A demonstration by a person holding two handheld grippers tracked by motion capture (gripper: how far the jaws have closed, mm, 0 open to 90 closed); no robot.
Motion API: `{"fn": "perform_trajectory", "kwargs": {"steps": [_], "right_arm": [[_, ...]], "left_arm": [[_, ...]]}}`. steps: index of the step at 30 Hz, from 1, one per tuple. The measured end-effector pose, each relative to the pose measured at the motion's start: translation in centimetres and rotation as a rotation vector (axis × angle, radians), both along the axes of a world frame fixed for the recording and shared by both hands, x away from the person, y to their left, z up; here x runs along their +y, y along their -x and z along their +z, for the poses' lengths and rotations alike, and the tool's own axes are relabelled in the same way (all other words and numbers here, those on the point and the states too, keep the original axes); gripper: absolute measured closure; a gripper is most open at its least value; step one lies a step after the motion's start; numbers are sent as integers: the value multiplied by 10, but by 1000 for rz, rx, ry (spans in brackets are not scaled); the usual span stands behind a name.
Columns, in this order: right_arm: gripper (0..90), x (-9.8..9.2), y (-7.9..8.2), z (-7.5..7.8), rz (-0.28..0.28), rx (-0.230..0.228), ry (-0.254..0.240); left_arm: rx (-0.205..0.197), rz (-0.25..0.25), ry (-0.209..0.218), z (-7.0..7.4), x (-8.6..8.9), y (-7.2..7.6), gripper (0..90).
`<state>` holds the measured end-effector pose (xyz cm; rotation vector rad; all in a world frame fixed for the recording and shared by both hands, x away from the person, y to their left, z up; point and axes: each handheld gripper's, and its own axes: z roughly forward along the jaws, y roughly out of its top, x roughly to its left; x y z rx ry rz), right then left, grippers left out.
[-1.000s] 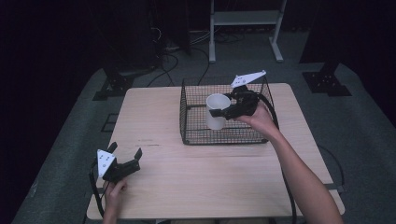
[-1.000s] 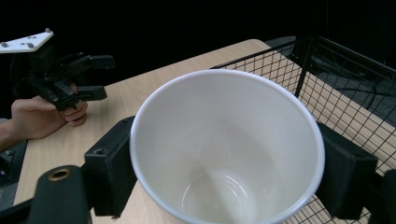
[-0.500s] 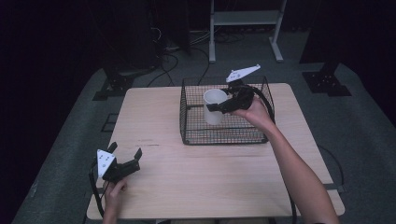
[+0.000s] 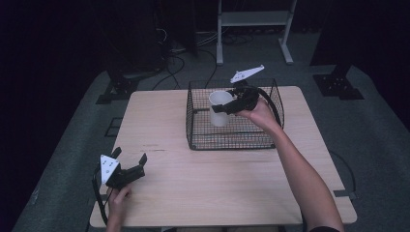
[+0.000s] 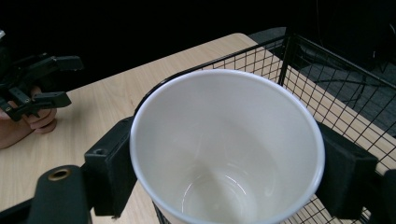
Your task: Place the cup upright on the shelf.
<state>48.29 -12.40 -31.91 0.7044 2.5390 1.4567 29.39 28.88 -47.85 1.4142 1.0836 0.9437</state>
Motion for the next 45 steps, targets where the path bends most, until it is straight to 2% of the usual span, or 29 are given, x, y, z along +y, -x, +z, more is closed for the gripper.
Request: {"fn": "perform_trajectory", "kwargs": {"steps": [10,20,31,45], "right_arm": [[188,0,-16,-17,-37,45,-10],[188,-3,-30,-36,-88,80,14],[188,-3,-39,-57,-129,106,39],[187,-3,-46,-72,-137,136,81]], "left_arm": [[-1,-1,0,0,0,0,0],[-2,-2,0,0,0,0,0],[-1,-2,-1,0,0,0,0],[0,-2,0,0,1,0,0]]}}
